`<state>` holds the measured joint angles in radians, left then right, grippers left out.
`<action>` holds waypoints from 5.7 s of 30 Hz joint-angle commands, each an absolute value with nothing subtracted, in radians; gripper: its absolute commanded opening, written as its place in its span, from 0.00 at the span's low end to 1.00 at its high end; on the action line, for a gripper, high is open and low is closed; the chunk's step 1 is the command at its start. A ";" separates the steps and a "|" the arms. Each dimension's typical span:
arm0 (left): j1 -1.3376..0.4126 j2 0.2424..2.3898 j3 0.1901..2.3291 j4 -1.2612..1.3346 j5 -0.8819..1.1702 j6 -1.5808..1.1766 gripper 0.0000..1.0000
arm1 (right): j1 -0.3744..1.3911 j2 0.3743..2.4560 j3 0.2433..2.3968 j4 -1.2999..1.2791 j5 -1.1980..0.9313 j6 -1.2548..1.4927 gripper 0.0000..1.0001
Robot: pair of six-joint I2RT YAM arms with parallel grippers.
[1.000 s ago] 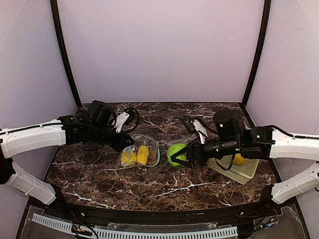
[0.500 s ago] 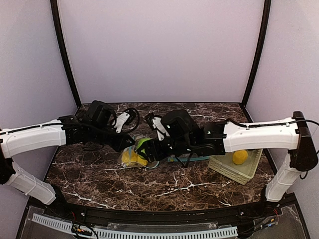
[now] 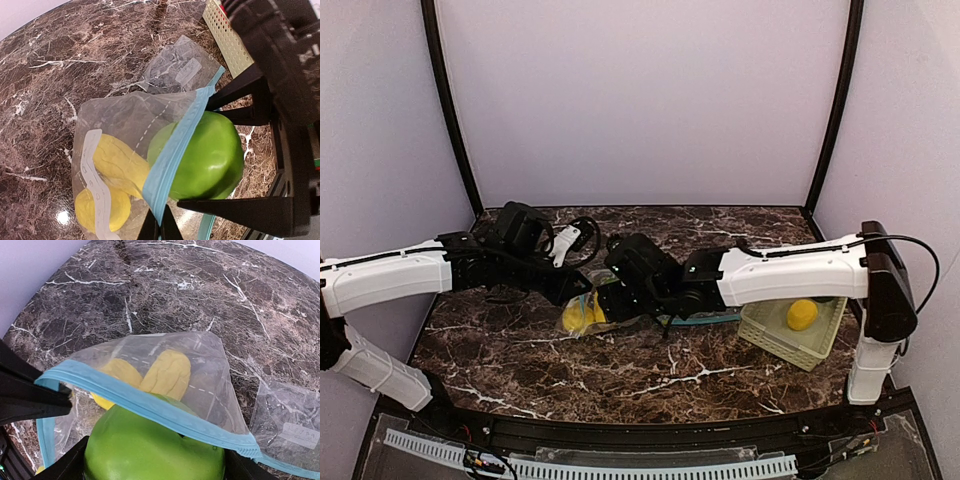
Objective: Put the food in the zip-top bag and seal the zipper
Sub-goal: Place the fake fruit in the zipper food storage bag, then adjust the zipper food storage bag at the center of the board.
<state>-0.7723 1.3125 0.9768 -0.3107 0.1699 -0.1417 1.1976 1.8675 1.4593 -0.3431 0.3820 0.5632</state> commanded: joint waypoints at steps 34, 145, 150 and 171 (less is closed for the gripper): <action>-0.770 1.285 0.965 -0.302 0.184 -0.127 0.01 | 1.191 1.686 1.311 -0.374 0.351 0.695 0.88; -0.810 0.952 0.718 -0.269 0.358 -0.214 0.01 | 1.085 1.482 1.113 -0.188 0.070 0.986 0.00; -0.817 1.005 0.800 -0.340 0.447 -0.170 0.01 | 1.067 1.487 1.090 -0.207 0.078 0.997 0.00; -0.817 1.096 0.880 -0.459 0.382 0.056 0.01 | 1.036 1.352 1.073 -0.327 0.101 0.792 0.56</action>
